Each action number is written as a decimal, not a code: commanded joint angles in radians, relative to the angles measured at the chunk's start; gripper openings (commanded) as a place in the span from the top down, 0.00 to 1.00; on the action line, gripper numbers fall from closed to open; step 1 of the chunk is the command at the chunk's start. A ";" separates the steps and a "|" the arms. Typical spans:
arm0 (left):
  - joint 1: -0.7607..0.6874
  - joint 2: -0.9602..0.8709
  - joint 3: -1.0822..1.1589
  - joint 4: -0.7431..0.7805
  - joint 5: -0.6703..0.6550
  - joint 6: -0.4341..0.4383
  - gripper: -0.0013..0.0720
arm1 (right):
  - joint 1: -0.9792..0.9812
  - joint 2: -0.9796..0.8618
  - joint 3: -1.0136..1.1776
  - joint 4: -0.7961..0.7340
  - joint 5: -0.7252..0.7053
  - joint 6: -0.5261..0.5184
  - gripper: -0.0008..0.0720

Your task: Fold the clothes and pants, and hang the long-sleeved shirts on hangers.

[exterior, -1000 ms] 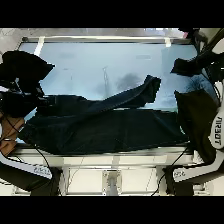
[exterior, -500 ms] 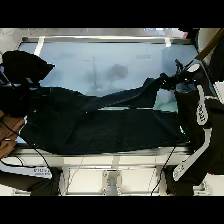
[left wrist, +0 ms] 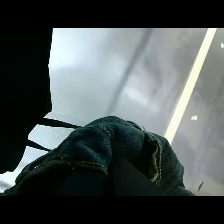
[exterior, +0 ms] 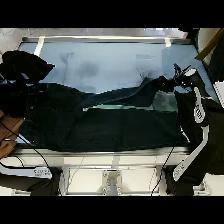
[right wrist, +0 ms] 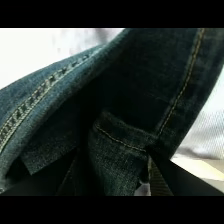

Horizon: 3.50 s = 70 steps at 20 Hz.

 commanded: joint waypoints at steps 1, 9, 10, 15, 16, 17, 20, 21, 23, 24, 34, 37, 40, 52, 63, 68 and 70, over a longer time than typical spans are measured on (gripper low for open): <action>0.000 0.002 0.001 0.000 0.004 -0.004 0.94 | 0.003 -0.004 0.000 0.003 -0.016 -0.002 0.38; 0.000 0.002 0.001 0.000 0.004 -0.003 0.94 | -0.001 -0.001 0.077 0.032 -0.214 0.023 0.47; 0.000 0.002 0.001 0.000 0.004 -0.003 0.94 | 0.000 -0.002 0.080 0.030 -0.220 0.026 0.47; 0.000 0.002 0.001 0.000 0.004 -0.003 0.94 | 0.002 -0.031 0.080 0.150 -0.203 -0.006 0.45; 0.000 0.002 0.001 0.000 0.004 -0.003 0.94 | 0.004 -0.036 0.080 0.174 -0.200 -0.010 0.45; 0.000 0.002 0.001 0.000 0.004 -0.003 0.94 | 0.007 -0.040 0.080 0.178 -0.200 -0.014 0.45; 0.000 0.002 0.001 0.000 0.004 -0.003 0.94 | 0.025 -0.042 0.080 0.175 -0.202 -0.013 0.46; 0.000 0.002 0.001 0.000 0.004 -0.003 0.94 | 0.032 -0.042 0.080 0.175 -0.202 -0.013 0.46; 0.000 0.002 0.001 0.000 0.004 -0.003 0.94 | 0.050 -0.048 0.080 0.174 -0.202 -0.013 0.48; 0.000 0.002 0.001 0.000 0.004 -0.003 0.94 | 0.060 -0.050 0.080 0.174 -0.209 -0.014 0.61; 0.122 0.160 0.001 -0.089 0.168 -0.003 0.94 | 0.005 0.238 0.309 0.003 -0.197 -0.190 0.95; 0.168 0.191 0.001 -0.058 0.097 -0.004 0.94 | 0.000 0.366 0.193 -0.144 0.019 -0.188 0.95; 0.168 0.150 0.000 0.075 -0.016 -0.016 0.94 | 0.001 0.391 -0.048 -0.195 0.177 -0.184 0.95; 0.159 0.011 0.001 -0.066 0.053 -0.026 0.94 | 0.031 0.461 -0.452 -0.060 0.114 -0.147 0.51; 0.133 0.012 0.001 -0.067 0.048 -0.026 0.94 | -0.071 0.095 0.007 0.060 -0.090 0.031 0.52; 0.132 0.012 0.001 -0.067 0.049 -0.026 0.94 | -0.095 -0.140 0.245 0.051 0.093 0.105 0.52; 0.129 0.012 0.001 -0.066 0.049 -0.026 0.94 | -0.093 -0.164 0.249 0.049 0.080 0.105 0.53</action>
